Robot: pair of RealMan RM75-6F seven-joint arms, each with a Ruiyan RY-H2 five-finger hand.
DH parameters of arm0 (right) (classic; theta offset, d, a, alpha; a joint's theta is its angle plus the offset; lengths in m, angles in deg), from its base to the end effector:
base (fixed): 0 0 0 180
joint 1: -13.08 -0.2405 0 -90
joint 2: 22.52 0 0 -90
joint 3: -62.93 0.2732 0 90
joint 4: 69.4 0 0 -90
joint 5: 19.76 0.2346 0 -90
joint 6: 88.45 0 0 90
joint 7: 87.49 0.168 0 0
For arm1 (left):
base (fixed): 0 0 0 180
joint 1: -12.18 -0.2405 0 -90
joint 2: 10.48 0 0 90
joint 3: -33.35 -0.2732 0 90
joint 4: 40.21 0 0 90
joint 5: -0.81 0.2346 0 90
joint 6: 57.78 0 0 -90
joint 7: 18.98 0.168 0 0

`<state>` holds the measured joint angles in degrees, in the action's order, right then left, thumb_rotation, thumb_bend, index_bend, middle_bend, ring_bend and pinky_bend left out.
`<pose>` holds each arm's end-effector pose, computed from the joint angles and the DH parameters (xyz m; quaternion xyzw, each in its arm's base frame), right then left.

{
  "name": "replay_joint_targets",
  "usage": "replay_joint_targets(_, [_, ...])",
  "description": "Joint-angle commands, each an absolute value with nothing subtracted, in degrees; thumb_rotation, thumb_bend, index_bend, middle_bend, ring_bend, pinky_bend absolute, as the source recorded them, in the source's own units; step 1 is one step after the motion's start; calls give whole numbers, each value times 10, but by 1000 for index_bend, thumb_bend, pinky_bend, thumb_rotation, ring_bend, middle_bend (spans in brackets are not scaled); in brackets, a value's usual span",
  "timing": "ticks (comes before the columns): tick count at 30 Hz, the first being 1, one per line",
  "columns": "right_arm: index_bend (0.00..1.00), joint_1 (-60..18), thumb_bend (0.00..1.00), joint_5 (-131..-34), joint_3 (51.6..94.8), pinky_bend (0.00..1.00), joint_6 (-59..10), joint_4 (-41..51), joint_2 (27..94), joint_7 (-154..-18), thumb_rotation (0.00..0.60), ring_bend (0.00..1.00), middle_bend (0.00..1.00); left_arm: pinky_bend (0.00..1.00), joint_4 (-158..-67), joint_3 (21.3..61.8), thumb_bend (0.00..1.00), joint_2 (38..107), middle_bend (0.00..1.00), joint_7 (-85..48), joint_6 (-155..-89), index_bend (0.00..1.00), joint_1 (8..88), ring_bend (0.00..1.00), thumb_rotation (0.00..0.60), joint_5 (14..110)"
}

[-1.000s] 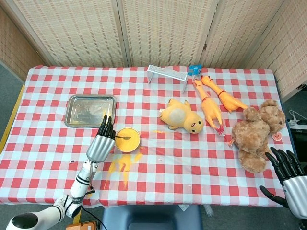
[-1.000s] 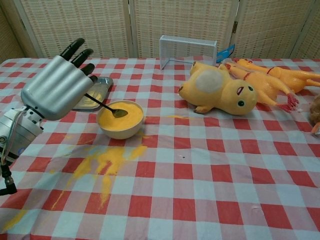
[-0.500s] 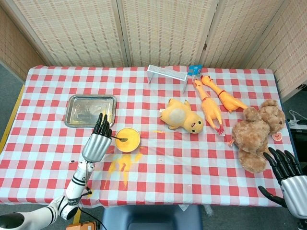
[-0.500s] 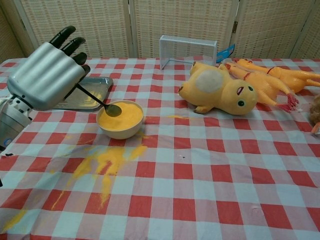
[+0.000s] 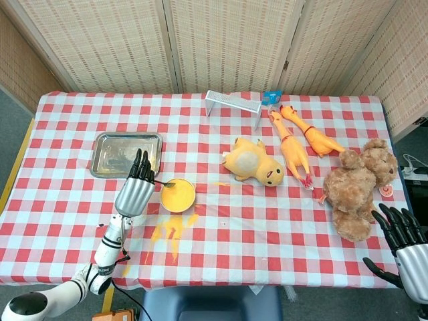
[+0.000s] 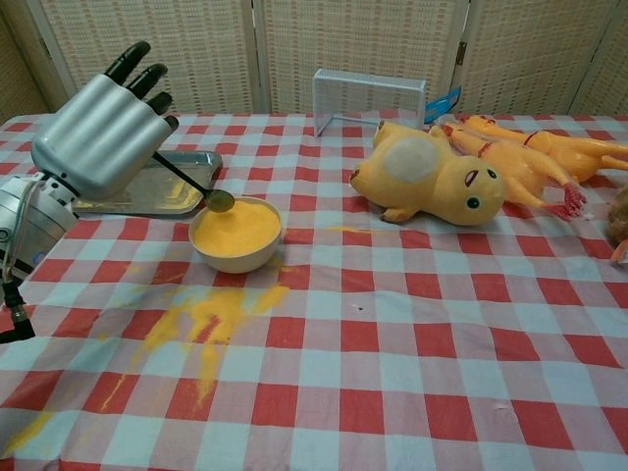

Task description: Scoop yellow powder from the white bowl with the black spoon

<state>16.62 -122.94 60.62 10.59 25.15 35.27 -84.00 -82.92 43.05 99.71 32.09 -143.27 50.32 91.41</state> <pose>-0.3066 -0.1345 0.1788 0.6236 -0.3321 0.4461 0.5494 -0.1780 0.3859 -0.0464 -0.6655 0.1234 -0.2848 0.6788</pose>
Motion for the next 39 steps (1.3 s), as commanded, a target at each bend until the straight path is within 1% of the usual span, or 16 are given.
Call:
replay_joint_targets(1, [0,167,76,-1232,605,0,108,251,353,-840,600,0,0,47,-804,428,632,1008,344,320,-1435,860,508,101,600,916])
replay_joint_targets(7, [0,169,77,-1238,603,0,112,251,353,-840,600,0,0,47,-765,420,632,1023,348,313,-1434,860,507,103,600,916])
replay_joint_targets(11, [0,170,77,-1239,603,0,113,251,353,-840,600,0,0,48,-767,412,630,1024,348,303,-1437,860,501,103,600,917])
replay_joint_targets(18, [0,170,77,-1240,602,0,112,250,353,-839,600,0,0,47,-823,396,632,1015,344,295,-1427,860,482,103,600,915])
replay_joint_targets(26, [0,170,77,-1241,601,0,112,249,353,-840,600,0,0,47,-934,385,634,978,347,340,-1423,860,464,105,600,916])
replay_joint_targets(39, [0,169,77,-1242,600,0,107,251,356,-847,600,0,0,47,-1001,387,631,935,347,365,-1443,860,452,104,600,935])
